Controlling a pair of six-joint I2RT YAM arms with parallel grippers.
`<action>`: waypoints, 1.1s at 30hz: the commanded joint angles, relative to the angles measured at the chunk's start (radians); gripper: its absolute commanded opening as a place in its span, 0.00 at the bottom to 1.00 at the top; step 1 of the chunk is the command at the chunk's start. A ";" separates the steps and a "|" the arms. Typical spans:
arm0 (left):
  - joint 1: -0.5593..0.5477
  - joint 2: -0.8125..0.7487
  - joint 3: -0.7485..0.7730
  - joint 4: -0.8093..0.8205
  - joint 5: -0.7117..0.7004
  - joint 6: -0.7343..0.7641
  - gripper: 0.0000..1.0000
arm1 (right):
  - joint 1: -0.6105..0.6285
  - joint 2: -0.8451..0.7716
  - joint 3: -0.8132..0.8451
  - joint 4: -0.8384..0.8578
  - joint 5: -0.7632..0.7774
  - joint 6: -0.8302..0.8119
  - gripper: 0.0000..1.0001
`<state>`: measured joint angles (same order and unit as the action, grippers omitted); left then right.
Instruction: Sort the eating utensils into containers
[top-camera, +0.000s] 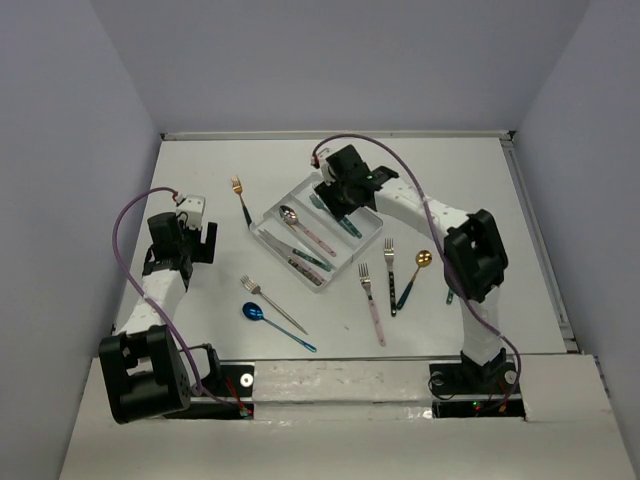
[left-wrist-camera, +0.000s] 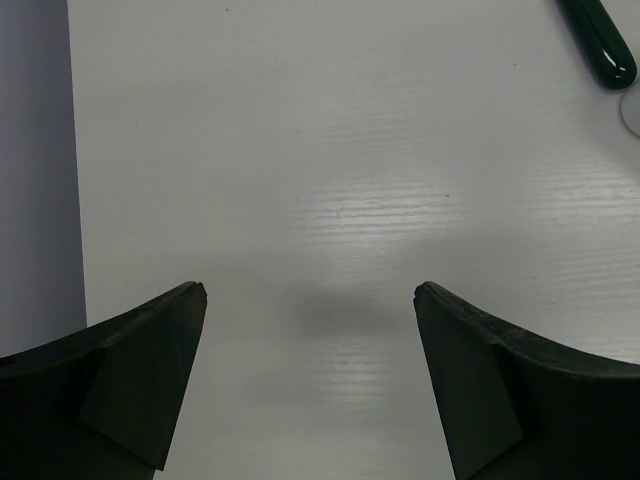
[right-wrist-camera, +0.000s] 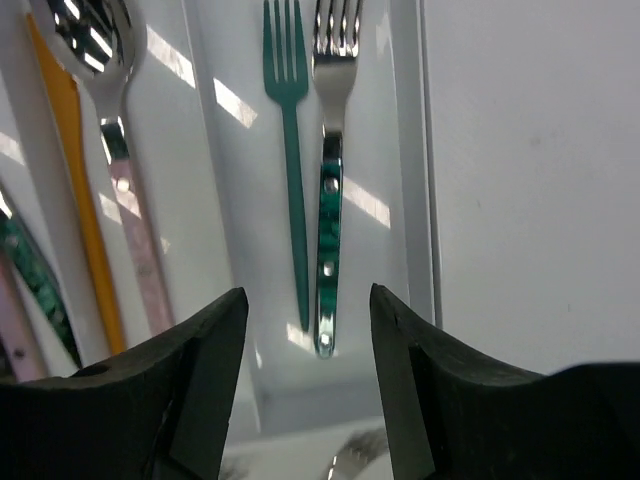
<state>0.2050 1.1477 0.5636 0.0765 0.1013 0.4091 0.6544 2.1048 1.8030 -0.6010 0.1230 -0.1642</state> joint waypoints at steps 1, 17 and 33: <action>0.008 -0.023 0.032 0.019 0.009 -0.009 0.99 | 0.008 -0.338 -0.206 -0.052 0.004 0.225 0.59; 0.008 -0.040 0.022 0.022 0.002 -0.012 0.99 | 0.240 -0.531 -0.772 -0.048 -0.028 0.626 0.62; 0.008 -0.049 0.018 0.023 0.005 -0.010 0.99 | 0.240 -0.368 -0.838 0.020 -0.011 0.678 0.16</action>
<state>0.2050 1.1271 0.5636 0.0776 0.1009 0.4030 0.8856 1.6783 0.9913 -0.6365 0.1154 0.4770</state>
